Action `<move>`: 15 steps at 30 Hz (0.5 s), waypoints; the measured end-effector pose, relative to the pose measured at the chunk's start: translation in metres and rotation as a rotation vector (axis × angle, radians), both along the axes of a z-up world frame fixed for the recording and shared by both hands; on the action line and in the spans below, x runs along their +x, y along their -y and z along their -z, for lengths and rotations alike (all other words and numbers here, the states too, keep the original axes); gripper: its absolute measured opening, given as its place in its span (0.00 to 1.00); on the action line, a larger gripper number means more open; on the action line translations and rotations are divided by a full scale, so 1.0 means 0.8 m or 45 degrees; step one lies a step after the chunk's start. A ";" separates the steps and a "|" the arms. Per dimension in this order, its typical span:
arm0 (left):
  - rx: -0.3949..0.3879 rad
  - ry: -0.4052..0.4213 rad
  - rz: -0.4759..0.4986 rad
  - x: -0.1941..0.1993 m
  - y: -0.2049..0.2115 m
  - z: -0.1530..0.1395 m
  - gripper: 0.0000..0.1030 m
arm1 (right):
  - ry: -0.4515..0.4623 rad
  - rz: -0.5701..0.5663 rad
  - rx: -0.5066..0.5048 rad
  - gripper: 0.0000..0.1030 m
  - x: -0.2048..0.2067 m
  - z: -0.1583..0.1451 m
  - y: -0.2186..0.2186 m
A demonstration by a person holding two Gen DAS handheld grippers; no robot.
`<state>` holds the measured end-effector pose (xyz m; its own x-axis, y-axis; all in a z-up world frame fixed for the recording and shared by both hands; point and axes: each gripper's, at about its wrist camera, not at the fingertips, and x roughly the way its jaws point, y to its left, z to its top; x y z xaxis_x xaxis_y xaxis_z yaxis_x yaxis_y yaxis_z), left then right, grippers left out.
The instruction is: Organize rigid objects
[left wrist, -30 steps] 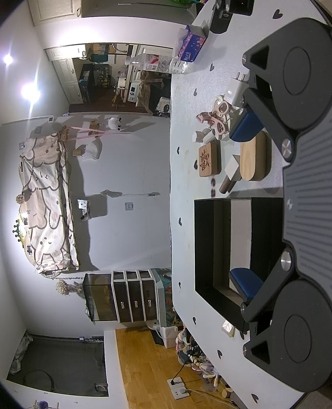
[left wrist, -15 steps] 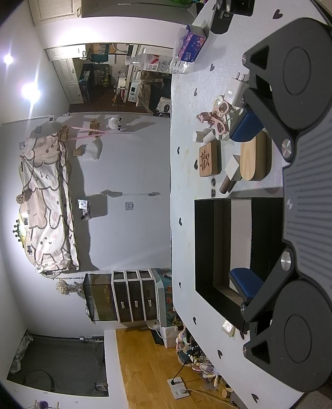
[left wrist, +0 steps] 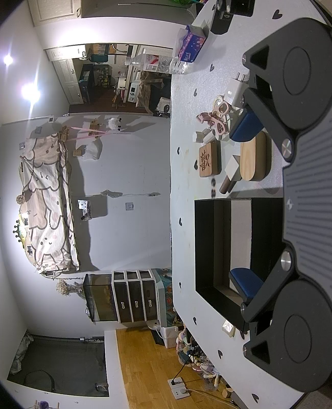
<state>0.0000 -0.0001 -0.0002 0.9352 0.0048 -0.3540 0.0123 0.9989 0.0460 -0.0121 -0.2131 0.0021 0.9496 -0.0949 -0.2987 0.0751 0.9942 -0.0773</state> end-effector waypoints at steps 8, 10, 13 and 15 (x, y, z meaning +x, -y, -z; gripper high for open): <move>0.001 0.000 0.000 0.000 0.000 0.000 1.00 | 0.000 0.000 -0.002 1.00 0.000 -0.001 0.000; 0.002 0.000 -0.001 0.000 0.000 0.000 1.00 | 0.000 -0.001 -0.002 1.00 0.000 -0.001 0.000; 0.003 0.001 0.001 0.000 0.000 0.000 1.00 | 0.001 -0.001 -0.002 1.00 -0.001 -0.001 0.000; 0.003 0.002 0.003 0.000 0.000 0.000 1.00 | 0.000 -0.001 -0.002 1.00 0.000 -0.002 -0.001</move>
<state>-0.0002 -0.0001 -0.0003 0.9358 0.0037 -0.3525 0.0144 0.9987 0.0486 -0.0123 -0.2121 0.0034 0.9497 -0.0950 -0.2984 0.0745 0.9941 -0.0792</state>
